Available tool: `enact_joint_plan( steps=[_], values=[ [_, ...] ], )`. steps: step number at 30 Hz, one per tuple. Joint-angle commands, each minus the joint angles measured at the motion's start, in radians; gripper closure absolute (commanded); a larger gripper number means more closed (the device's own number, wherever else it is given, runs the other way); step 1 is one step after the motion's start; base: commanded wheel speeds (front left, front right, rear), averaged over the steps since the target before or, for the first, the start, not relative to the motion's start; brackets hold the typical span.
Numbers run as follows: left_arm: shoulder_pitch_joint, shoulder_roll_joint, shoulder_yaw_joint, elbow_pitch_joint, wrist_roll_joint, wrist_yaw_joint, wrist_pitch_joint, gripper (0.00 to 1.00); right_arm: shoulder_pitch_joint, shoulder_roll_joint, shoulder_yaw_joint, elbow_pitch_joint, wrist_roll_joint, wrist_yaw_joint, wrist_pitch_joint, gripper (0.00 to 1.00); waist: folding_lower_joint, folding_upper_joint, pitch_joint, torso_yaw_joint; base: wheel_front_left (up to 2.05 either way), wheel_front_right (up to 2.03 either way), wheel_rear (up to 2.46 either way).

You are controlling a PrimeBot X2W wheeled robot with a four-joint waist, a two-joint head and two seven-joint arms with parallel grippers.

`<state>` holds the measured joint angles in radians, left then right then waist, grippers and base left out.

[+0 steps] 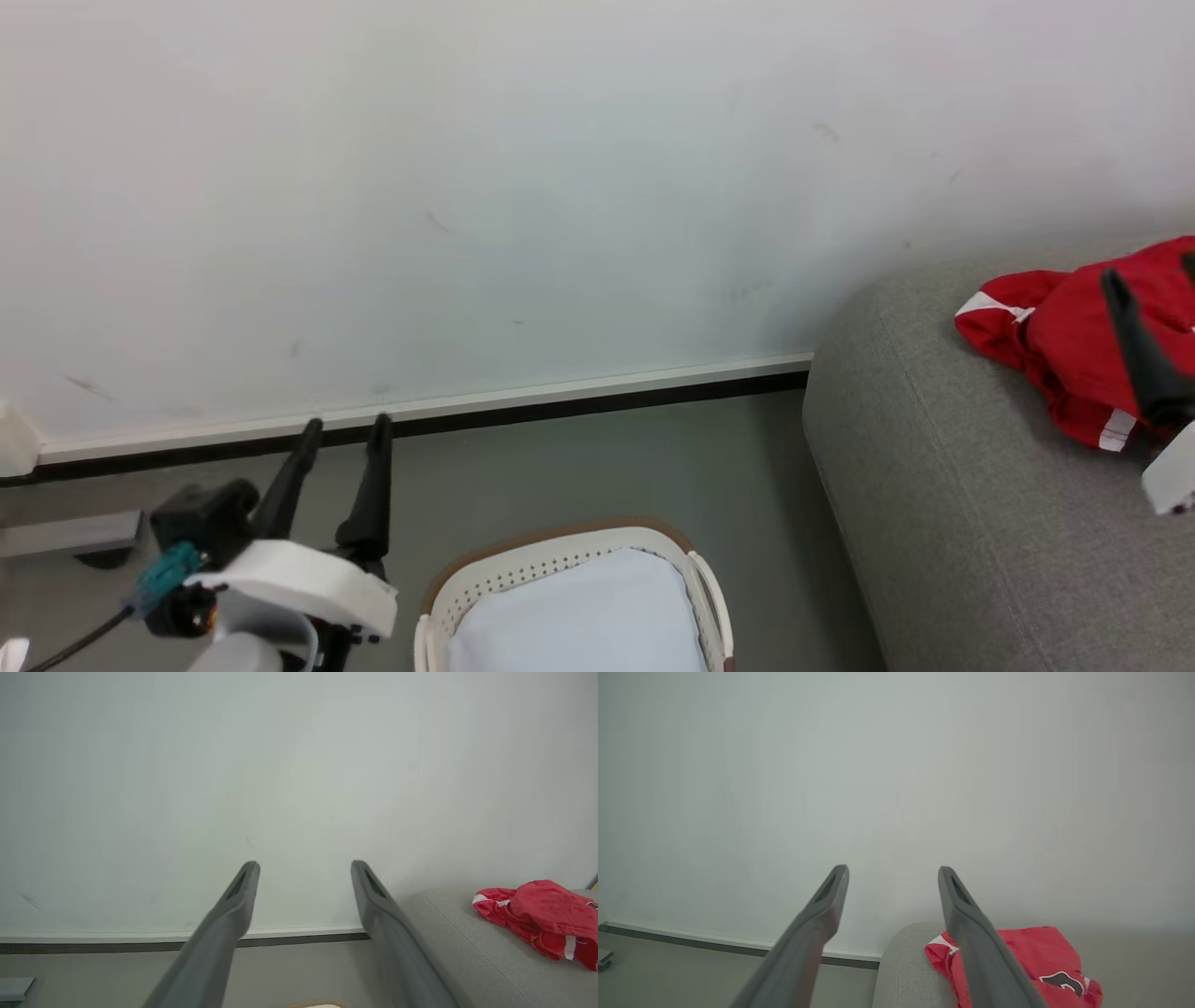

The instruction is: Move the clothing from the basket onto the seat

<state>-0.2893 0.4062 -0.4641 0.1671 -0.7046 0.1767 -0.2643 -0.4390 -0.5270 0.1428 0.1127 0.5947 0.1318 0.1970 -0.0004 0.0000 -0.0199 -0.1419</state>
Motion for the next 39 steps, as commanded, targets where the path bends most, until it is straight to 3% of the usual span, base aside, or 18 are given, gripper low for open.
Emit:
enact_joint_plan(
  steps=[1, 5, 10, 12, 14, 21, 30, 39],
  values=[
    [0.047, -0.012, 0.031, -0.007, 0.003, -0.006, 0.000, 0.00, 0.063, 0.045, -0.016, -0.020, -0.025, -0.002, -0.021, 0.00, 0.0004, 0.0000, -0.012, 0.013, 0.00, 0.00, 0.00],
    [0.132, -0.050, 0.131, -0.034, 0.055, -0.004, 0.000, 0.00, 0.194, 0.169, -0.060, -0.045, -0.061, -0.002, -0.085, 0.00, 0.0004, 0.0000, -0.031, 0.025, 0.00, 0.00, 0.00],
    [0.244, -0.122, 0.235, -0.042, 0.153, -0.009, 0.000, 0.00, 0.336, 0.269, -0.060, -0.038, -0.092, -0.002, -0.202, 0.00, 0.0004, 0.0000, -0.048, 0.039, 0.00, 0.00, 0.00],
    [0.261, -0.133, 0.248, -0.036, 0.176, -0.017, 0.000, 0.00, 0.356, 0.276, -0.055, -0.030, -0.098, -0.002, -0.230, 0.00, 0.0004, 0.0000, -0.049, 0.040, 0.00, 0.00, 0.00],
    [0.302, -0.160, 0.295, -0.014, 0.249, -0.038, 0.000, 0.00, 0.388, 0.293, -0.004, -0.002, -0.109, -0.002, -0.329, 0.00, 0.0004, 0.0000, -0.047, 0.042, 0.00, 0.00, 0.00],
    [0.345, -0.235, 0.382, 0.015, 0.372, -0.096, 0.000, 0.00, 0.389, 0.300, 0.084, 0.110, -0.113, -0.002, -0.449, 0.00, 0.0004, 0.0000, -0.046, 0.042, 0.00, 0.00, 0.00],
    [0.339, -0.310, 0.483, 0.077, 0.452, -0.201, 0.000, 0.00, 0.341, 0.384, 0.092, 0.206, -0.145, -0.002, -0.462, 0.00, 0.0004, 0.0000, -0.041, 0.040, 0.00, 0.00, 0.00],
    [0.323, -0.341, 0.532, 0.097, 0.516, -0.244, 0.000, 0.00, 0.325, 0.384, 0.093, 0.218, -0.153, -0.002, -0.463, 0.00, 0.0004, 0.0000, -0.040, 0.047, 0.00, 0.00, 0.00]
  ],
)
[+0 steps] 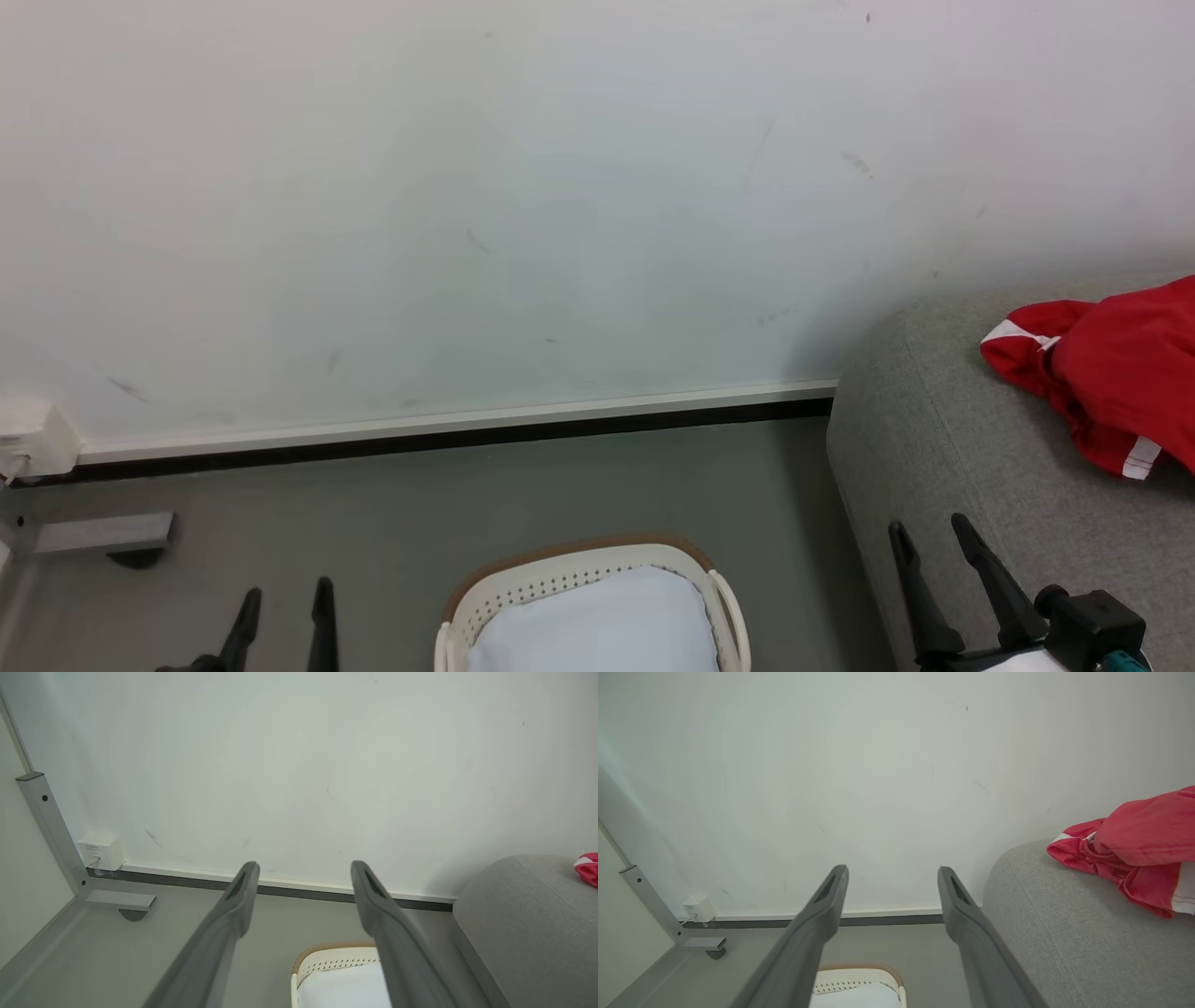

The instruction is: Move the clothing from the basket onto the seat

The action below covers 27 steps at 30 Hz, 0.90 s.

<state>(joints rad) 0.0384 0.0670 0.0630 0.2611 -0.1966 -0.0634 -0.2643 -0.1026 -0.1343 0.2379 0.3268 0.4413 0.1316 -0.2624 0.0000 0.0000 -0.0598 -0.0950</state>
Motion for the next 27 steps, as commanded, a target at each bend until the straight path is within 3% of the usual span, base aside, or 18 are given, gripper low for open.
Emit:
enact_joint_plan(
  steps=[1, 13, 14, 18, 27],
  values=[
    [-0.004, -0.003, 0.009, 0.004, 0.011, -0.006, 0.000, 0.00, -0.011, -0.008, -0.003, 0.005, -0.001, -0.002, -0.003, 0.00, 0.0000, 0.0000, -0.001, 0.000, 0.00, 0.00, 0.00],
    [-0.013, -0.014, 0.035, 0.032, 0.021, -0.029, 0.000, 0.00, -0.017, -0.008, 0.019, 0.012, 0.000, -0.002, -0.003, 0.00, 0.0000, 0.0000, -0.001, -0.003, 0.00, 0.00, 0.00],
    [-0.008, -0.016, 0.031, 0.030, 0.012, -0.029, 0.000, 1.00, -0.001, 0.001, 0.019, 0.010, -0.001, 0.000, 0.000, 1.00, 0.0000, 0.0000, -0.001, -0.003, 0.00, 0.00, 0.00],
    [-0.002, -0.024, 0.033, 0.061, -0.005, -0.029, 0.009, 1.00, 0.021, 0.009, 0.017, 0.031, 0.014, 0.000, 0.009, 1.00, 0.0000, 0.0000, -0.001, -0.003, 0.00, 0.00, 0.00],
    [-0.027, -0.023, 0.041, 0.057, -0.179, -0.034, 0.062, 1.00, 0.015, 0.017, -0.029, 0.017, 0.159, 0.000, 0.054, 1.00, 0.0000, 0.0000, 0.004, 0.004, 0.00, 0.00, 0.00]
  ],
)
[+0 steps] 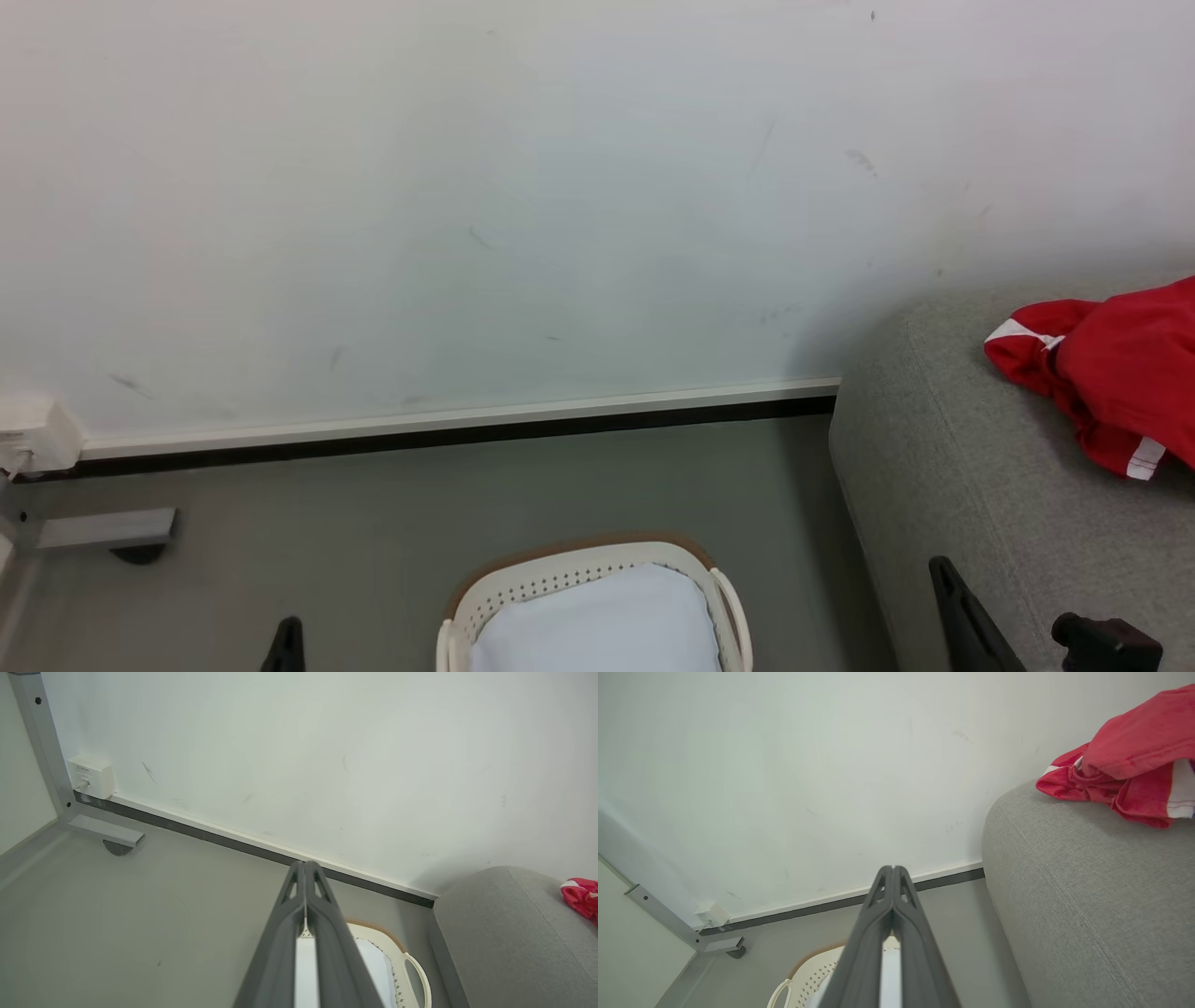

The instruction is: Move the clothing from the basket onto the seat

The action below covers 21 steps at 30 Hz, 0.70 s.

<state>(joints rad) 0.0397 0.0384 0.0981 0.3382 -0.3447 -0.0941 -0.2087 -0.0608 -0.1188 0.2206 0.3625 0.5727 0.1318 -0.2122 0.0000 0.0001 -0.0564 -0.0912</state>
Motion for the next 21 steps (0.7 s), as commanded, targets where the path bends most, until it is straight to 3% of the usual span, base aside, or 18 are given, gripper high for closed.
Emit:
enact_joint_plan(
  steps=[1, 21],
  values=[
    [-0.030, 0.006, 0.005, -0.022, -0.050, -0.004, 0.010, 1.00, -0.027, 0.003, -0.016, -0.020, 0.042, 0.000, 0.008, 1.00, 0.0000, -0.0001, 0.001, 0.001, 0.00, 0.00, 0.00],
    [-0.060, 0.008, 0.003, -0.049, -0.375, -0.011, 0.088, 1.00, -0.039, 0.018, -0.100, -0.046, 0.308, -0.001, 0.091, 1.00, 0.0000, -0.0001, 0.011, 0.017, 0.00, 0.00, 0.00]
  ],
)
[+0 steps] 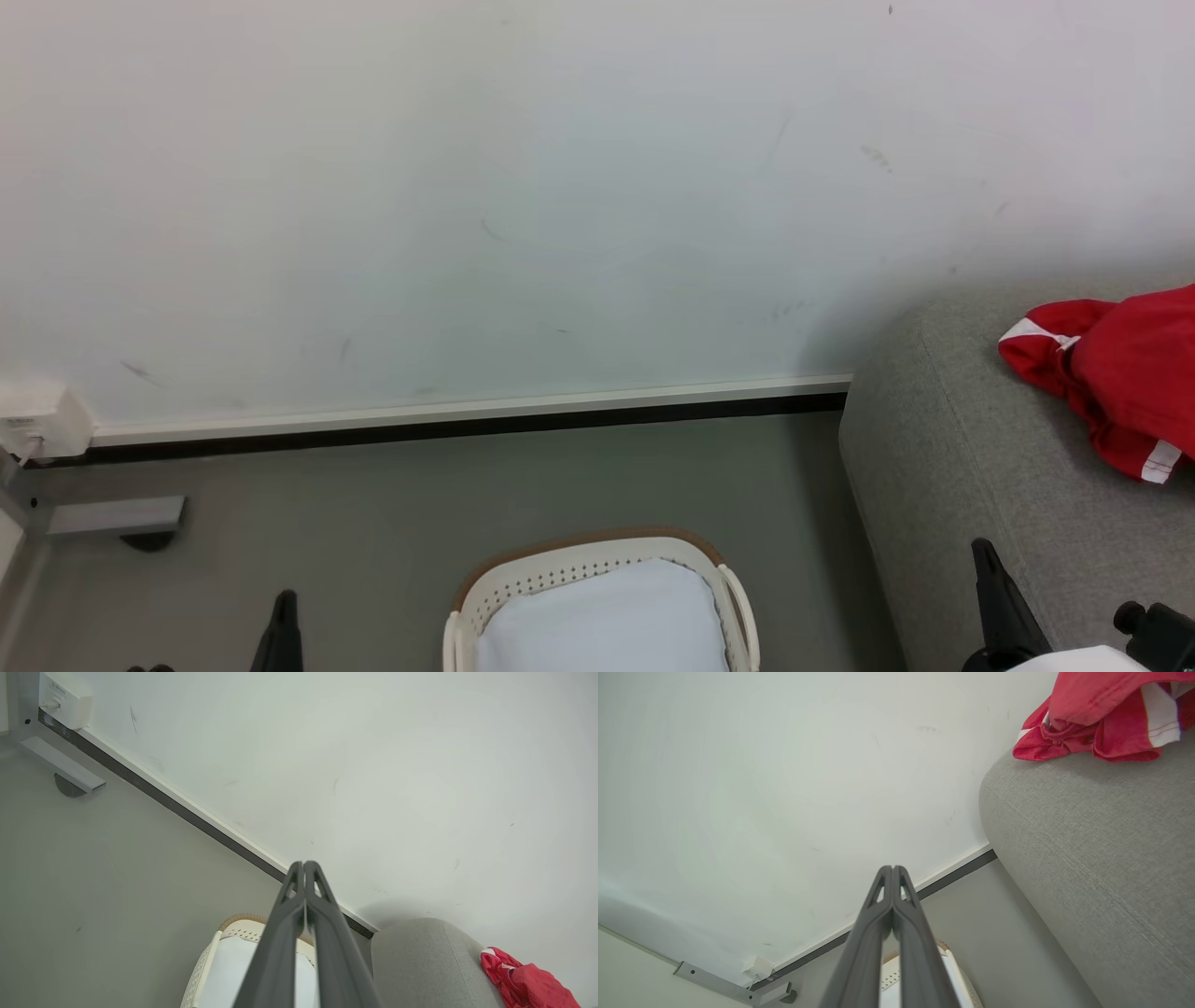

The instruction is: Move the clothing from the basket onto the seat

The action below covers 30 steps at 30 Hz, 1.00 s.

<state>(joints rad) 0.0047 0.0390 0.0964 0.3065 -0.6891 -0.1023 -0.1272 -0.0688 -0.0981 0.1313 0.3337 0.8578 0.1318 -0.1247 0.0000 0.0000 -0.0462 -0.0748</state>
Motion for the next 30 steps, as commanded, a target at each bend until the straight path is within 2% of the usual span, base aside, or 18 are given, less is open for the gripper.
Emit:
enact_joint_plan(
  steps=[1, 30],
  values=[
    [-0.027, 0.008, 0.005, -0.019, -0.044, -0.003, 0.010, 1.00, -0.031, -0.002, -0.014, -0.018, 0.035, -0.001, 0.008, 1.00, 0.0000, 0.0000, 0.001, 0.001, 0.00, 0.00, 0.00],
    [-0.067, 0.011, 0.011, -0.039, -0.392, -0.012, 0.102, 1.00, -0.043, 0.016, -0.105, -0.045, 0.321, -0.001, 0.098, 1.00, 0.0000, 0.0000, 0.014, 0.023, 0.00, 0.00, 0.00]
  ],
)
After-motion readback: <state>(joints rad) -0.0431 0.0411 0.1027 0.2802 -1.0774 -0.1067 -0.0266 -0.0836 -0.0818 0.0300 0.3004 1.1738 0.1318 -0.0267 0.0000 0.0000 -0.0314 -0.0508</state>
